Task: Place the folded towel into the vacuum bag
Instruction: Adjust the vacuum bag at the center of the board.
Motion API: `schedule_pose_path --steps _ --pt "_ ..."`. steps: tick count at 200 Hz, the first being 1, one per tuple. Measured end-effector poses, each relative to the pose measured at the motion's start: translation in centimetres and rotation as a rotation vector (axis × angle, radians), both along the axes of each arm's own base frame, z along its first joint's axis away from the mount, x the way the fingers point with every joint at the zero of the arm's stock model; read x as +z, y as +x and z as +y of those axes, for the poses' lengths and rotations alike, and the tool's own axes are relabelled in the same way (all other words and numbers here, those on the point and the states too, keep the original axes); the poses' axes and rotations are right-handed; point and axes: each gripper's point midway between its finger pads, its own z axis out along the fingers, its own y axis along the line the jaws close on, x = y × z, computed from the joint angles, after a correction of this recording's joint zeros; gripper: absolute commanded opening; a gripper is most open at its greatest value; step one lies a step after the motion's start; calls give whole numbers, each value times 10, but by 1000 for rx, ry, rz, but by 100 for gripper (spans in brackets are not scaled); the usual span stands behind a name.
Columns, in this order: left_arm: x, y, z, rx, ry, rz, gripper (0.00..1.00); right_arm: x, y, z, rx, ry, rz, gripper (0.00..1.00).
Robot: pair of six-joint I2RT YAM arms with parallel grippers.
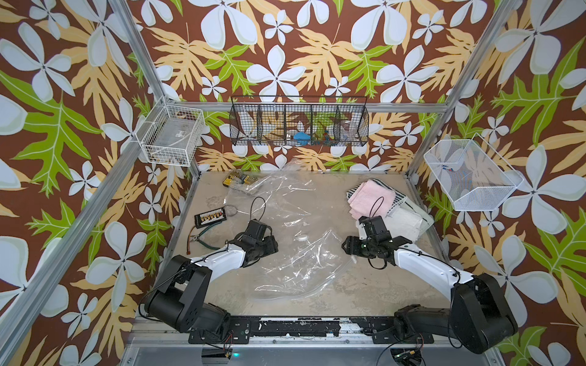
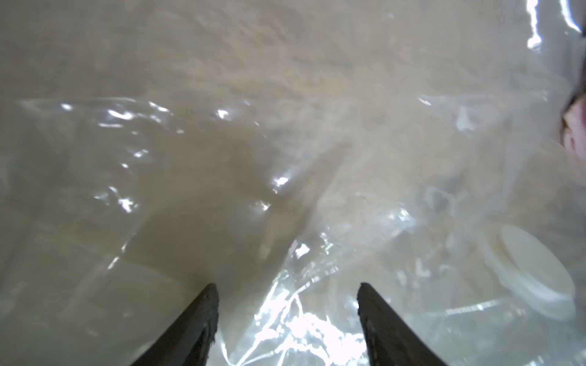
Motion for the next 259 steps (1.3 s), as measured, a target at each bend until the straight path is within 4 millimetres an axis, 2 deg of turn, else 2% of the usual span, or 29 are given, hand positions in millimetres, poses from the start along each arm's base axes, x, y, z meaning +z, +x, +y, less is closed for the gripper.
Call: schedule_pose_path --steps 22,35,48,62,72,83,98,122,131,143,169,189,207,217,233,247,259 --pt "4 8 27 76 44 -19 72 -1 -3 -2 15 -10 -15 71" --pt "15 13 25 70 42 -35 72 -14 -13 1 28 -2 13 70" --pt "31 24 18 59 25 -68 72 -32 -34 16 72 10 81 70" --pt "57 38 3 34 14 -126 71 -37 -52 44 164 42 114 70" --pt "77 45 -21 -18 -14 -162 71 -34 -57 63 209 106 124 70" --pt "96 53 -52 -85 -59 -201 69 -29 -57 70 219 153 121 71" --pt "104 60 -92 -174 -111 -205 65 -16 -51 70 206 215 97 73" --pt "99 73 -148 -287 -166 -172 57 -2 -47 57 171 267 57 76" --pt "94 79 -166 -322 -183 -165 54 -2 -55 57 186 285 66 76" --pt "83 84 -179 -353 -193 -145 52 -6 -71 64 224 301 91 76" --pt "49 94 -187 -363 -171 -90 51 -20 -110 81 305 330 175 74" --pt "31 104 -193 -365 -158 -69 50 -30 -125 86 311 351 236 74" --pt "16 117 -197 -357 -143 -61 50 -28 -129 95 347 365 233 74" --pt "7 124 -195 -349 -132 -57 43 -28 -130 100 367 369 230 74" --pt "-4 141 -197 -340 -138 -95 38 -31 -130 105 381 379 235 74" --pt "-9 161 -208 -341 -199 -131 37 -31 -125 114 403 399 235 71" --pt "-8 169 -215 -353 -245 -155 37 -31 -118 123 419 409 236 65"
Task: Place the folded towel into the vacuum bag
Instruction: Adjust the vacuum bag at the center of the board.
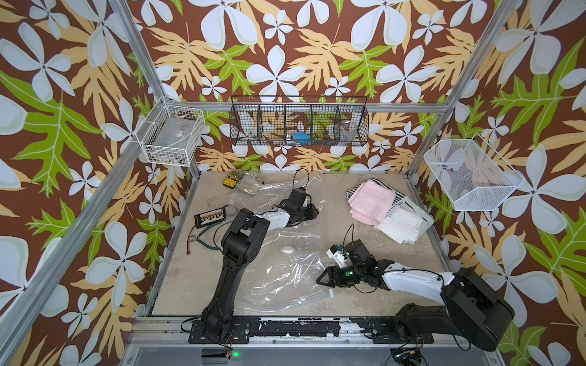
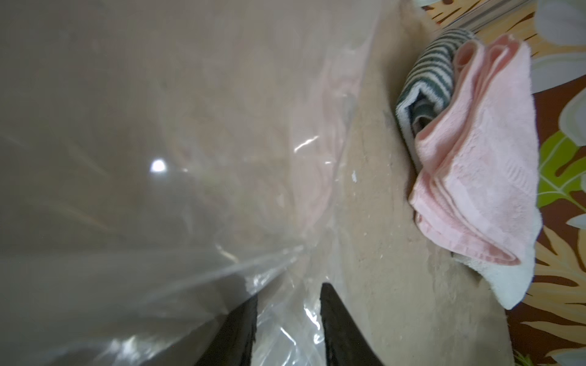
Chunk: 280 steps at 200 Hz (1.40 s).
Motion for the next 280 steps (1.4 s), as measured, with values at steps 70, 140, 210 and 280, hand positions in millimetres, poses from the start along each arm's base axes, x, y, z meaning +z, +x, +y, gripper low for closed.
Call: schedule_pose_path --steps 70,140,210,280 --pt "7 -6 17 42 61 38 38 11 2 1 20 14 -65 10" --pt "8 22 23 64 100 0 38 22 -34 -25 -30 41 -14 0" --pt "13 6 44 81 182 28 43 9 -36 -34 -53 -32 22 2" --pt "105 -23 40 44 136 -88 48 -6 12 -37 -143 -183 -57 0"
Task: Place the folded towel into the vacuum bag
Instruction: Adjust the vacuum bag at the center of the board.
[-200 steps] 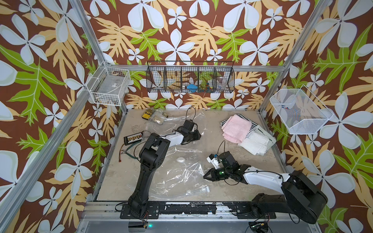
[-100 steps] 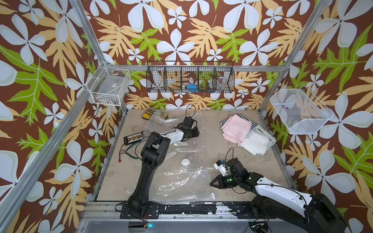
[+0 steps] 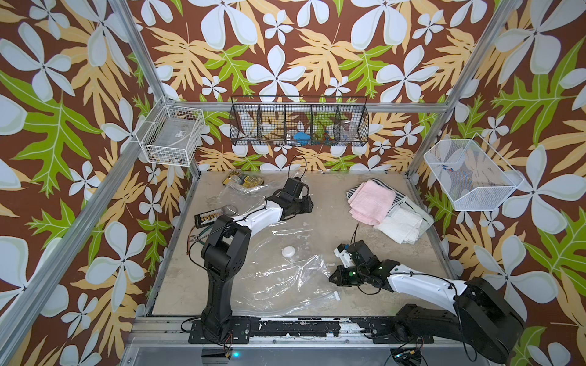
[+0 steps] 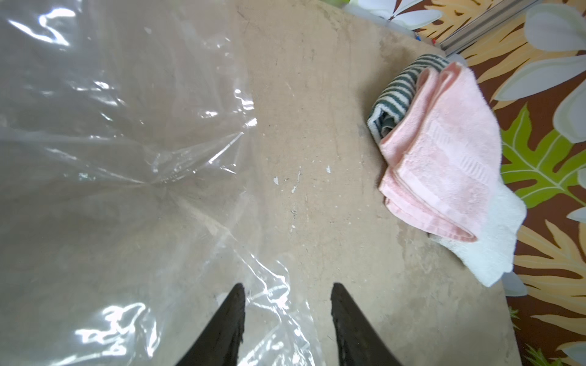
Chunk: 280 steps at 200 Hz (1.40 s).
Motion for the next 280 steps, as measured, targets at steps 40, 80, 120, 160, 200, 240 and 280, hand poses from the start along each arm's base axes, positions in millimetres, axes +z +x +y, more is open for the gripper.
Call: schedule_pose_path --steps 40,80,120,160,200,240,280 --pt "29 -23 13 0 -12 -34 49 1 43 -10 -111 -75 -84 0" --pt "46 -51 33 9 -1 -56 50 0 66 -27 -209 -121 -136 0" --pt "54 -72 50 16 16 -73 51 -12 62 -35 -266 -122 -111 0" --pt "65 -86 66 37 35 -100 51 -9 65 -4 -247 -74 -97 0" --pt "67 -96 80 53 68 -110 52 -13 73 9 -266 -47 -87 0" --pt "61 -105 93 73 94 -104 54 -9 74 3 -306 -49 -108 1" --pt "49 -102 137 175 124 -81 60 0 70 -7 -276 -72 -146 44"
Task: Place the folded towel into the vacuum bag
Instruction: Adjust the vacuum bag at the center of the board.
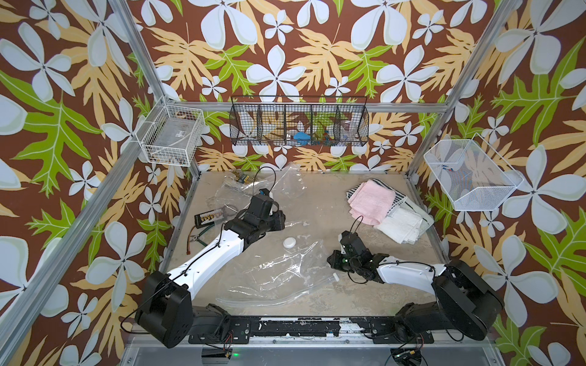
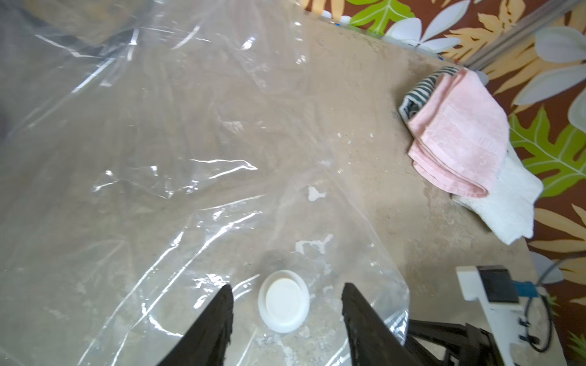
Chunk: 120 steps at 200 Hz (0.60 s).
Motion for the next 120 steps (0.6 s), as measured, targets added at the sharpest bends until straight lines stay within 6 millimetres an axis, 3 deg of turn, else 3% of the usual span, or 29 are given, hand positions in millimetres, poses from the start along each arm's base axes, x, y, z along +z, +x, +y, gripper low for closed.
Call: schedule_pose_path --steps 20,48,83,120 --pt "-1 3 34 86 -5 -5 61 14 0 -3 42 -4 -34 63" --pt "-5 -2 62 167 -27 -2 61 42 22 -11 52 -5 -104 75" --pt "-22 -12 58 157 -71 43 61 54 72 16 124 -16 -100 81" --pt "-20 -12 53 145 -105 50 61 30 113 42 174 -51 -55 79"
